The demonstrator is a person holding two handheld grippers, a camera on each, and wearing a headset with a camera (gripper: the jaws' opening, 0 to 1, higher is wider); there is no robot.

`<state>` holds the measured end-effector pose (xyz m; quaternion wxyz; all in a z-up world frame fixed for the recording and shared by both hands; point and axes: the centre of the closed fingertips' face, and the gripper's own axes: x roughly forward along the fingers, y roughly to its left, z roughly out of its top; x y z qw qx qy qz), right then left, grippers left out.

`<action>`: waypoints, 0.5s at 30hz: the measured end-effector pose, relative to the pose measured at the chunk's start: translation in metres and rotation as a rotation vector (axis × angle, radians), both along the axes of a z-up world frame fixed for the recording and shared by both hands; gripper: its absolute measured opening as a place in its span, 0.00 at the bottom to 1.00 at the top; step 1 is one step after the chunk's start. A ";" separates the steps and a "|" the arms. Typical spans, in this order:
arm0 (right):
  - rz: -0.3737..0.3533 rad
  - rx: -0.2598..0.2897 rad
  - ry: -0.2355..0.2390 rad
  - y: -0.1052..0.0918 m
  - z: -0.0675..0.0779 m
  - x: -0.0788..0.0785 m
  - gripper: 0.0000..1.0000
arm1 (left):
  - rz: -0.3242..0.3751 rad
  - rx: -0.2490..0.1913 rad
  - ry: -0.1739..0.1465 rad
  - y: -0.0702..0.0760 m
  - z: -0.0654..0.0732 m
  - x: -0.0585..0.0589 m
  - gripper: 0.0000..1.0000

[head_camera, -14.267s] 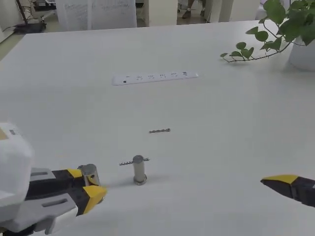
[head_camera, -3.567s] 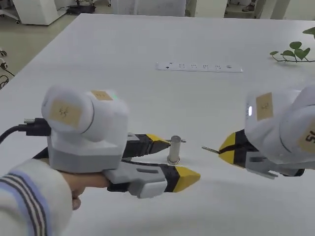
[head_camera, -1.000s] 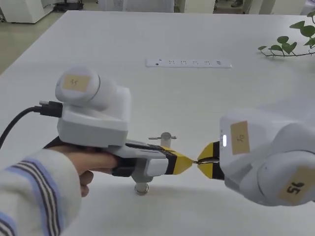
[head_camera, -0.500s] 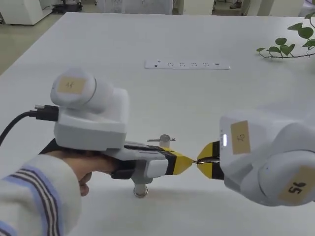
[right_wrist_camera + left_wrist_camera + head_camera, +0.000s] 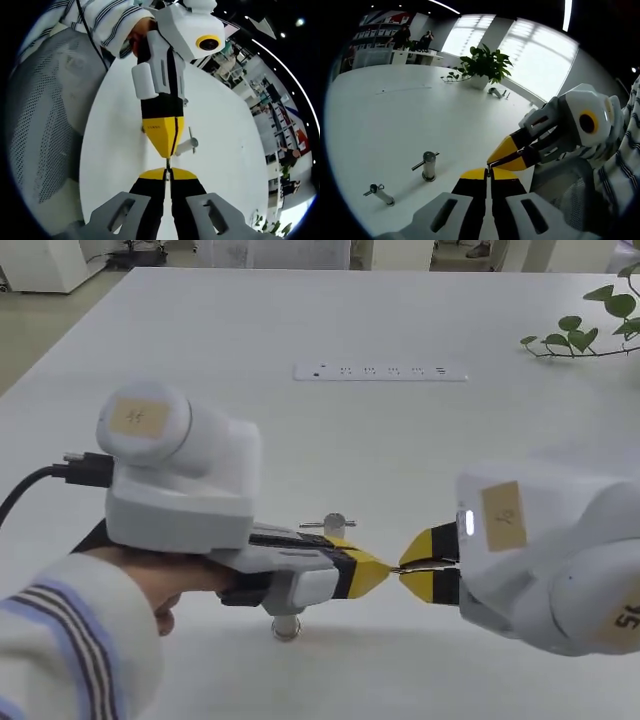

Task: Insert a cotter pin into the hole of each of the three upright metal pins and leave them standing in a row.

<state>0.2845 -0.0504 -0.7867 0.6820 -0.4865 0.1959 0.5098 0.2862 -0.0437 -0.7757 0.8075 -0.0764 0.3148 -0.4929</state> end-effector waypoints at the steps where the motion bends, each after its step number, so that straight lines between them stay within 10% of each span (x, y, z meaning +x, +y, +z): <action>1: 0.004 0.000 0.001 0.000 0.000 0.000 0.04 | 0.000 0.001 -0.002 0.000 0.000 0.000 0.00; 11: 0.015 0.068 0.019 -0.002 0.006 -0.001 0.19 | -0.024 0.000 -0.015 0.004 0.001 -0.004 0.00; 15: -0.013 0.149 0.119 -0.004 0.009 -0.005 0.19 | -0.052 0.017 -0.072 0.007 0.004 -0.005 0.00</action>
